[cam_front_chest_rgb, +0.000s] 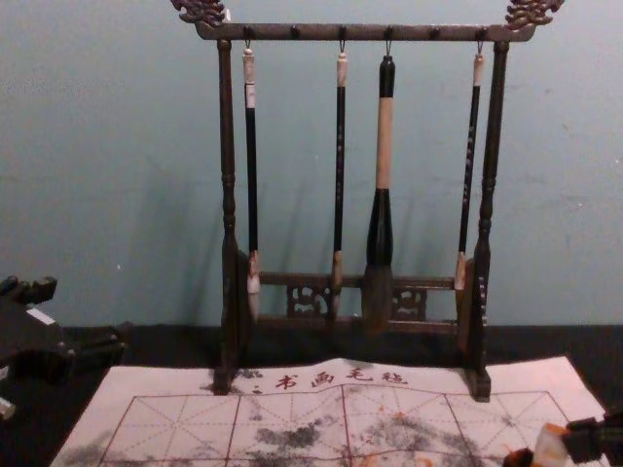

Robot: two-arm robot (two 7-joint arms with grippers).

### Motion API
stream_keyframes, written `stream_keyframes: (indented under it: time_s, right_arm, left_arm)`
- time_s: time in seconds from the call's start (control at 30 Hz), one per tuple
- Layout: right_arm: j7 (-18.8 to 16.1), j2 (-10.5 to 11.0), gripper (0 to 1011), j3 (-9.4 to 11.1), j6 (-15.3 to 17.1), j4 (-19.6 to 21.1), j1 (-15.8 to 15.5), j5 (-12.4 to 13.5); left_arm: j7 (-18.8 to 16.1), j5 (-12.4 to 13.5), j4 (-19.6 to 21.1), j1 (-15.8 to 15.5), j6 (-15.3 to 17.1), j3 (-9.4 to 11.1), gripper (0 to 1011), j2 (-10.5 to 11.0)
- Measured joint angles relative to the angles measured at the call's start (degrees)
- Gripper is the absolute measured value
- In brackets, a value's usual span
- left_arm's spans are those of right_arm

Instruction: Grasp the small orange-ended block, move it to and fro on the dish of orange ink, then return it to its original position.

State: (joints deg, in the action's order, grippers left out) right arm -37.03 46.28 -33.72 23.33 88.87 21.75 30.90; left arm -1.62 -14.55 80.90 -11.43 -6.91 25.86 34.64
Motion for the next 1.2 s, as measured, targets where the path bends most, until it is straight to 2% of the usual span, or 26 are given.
stream_keyframes:
  time_s: [0.9, 1.03, 1.2]
  right_arm:
    - [0.1, 0.0, 65, 0.0, -0.1, 0.1, 0.0, -0.1]
    - [0.1, 0.0, 150, 0.0, -0.1, 0.1, 0.0, 0.0]
    - [0.1, 0.0, 308, 0.0, -0.1, 0.1, 0.0, 0.0]
  left_arm:
    - [0.0, 0.0, 0.0, 0.0, 0.0, 0.0, 1001, 0.0]
    - [0.0, 0.0, 0.0, 0.0, 0.0, 0.0, 1001, 0.0]
    - [0.0, 0.0, 0.0, 0.0, 0.0, 0.0, 1002, 0.0]
